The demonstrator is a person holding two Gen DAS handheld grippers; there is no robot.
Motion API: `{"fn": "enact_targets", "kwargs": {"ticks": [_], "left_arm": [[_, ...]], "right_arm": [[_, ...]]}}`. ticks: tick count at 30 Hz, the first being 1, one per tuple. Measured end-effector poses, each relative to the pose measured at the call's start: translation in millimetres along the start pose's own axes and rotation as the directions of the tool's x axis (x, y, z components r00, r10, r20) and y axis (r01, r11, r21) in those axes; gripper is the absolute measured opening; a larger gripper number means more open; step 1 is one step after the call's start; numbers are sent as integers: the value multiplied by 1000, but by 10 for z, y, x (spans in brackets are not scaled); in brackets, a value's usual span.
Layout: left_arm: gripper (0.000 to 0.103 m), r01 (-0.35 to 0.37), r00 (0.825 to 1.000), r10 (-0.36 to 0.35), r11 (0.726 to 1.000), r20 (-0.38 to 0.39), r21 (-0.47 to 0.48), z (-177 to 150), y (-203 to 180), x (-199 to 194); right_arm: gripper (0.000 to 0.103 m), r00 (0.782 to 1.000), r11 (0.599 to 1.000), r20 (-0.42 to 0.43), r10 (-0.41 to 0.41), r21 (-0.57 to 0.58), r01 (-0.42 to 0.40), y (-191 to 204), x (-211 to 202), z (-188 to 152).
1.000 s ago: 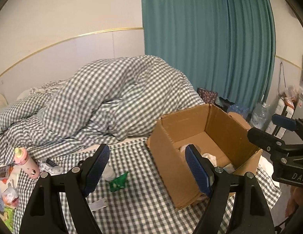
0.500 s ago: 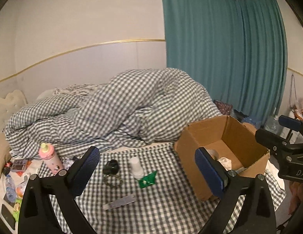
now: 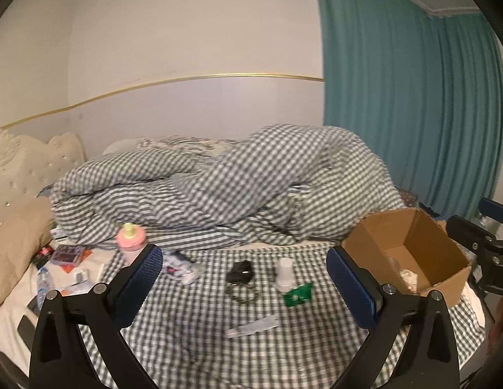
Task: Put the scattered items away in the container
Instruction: 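Withdraw both grippers from the box toward the remaining items on the bed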
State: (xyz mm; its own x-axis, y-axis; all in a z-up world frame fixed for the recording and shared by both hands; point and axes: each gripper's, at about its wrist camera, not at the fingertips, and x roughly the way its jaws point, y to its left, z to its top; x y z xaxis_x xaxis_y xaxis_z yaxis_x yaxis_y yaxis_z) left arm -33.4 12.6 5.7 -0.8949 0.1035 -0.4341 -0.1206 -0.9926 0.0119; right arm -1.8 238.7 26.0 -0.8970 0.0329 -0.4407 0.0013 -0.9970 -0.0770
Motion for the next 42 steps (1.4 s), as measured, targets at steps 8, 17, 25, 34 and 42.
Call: {"fn": "enact_targets", "kwargs": {"ticks": [8,17,25,34,42], "left_arm": [[103,-66,998,66,996,-7,-61,-46,484,-53],[103,-92,995,90,992,-32,-90,-132,776,70],[103,-115,990,105,988,-97,-101,-263,896,439],[103,-146,974,125,984,-187,-102,-427,1001,1059],[103,-164,958,135,981,-255,-98,-570,1034,1616]], "right_arm": [[103,999,998,-9,42,-46,-42,378,77,33],[103,996,995,-51,69,-69,-73,648,323,-1],[103,990,993,-116,82,-74,-91,725,735,-130],[103,976,993,-199,91,-62,-105,726,1306,-288],[103,960,993,-264,89,-50,-106,710,1782,-404]]}}
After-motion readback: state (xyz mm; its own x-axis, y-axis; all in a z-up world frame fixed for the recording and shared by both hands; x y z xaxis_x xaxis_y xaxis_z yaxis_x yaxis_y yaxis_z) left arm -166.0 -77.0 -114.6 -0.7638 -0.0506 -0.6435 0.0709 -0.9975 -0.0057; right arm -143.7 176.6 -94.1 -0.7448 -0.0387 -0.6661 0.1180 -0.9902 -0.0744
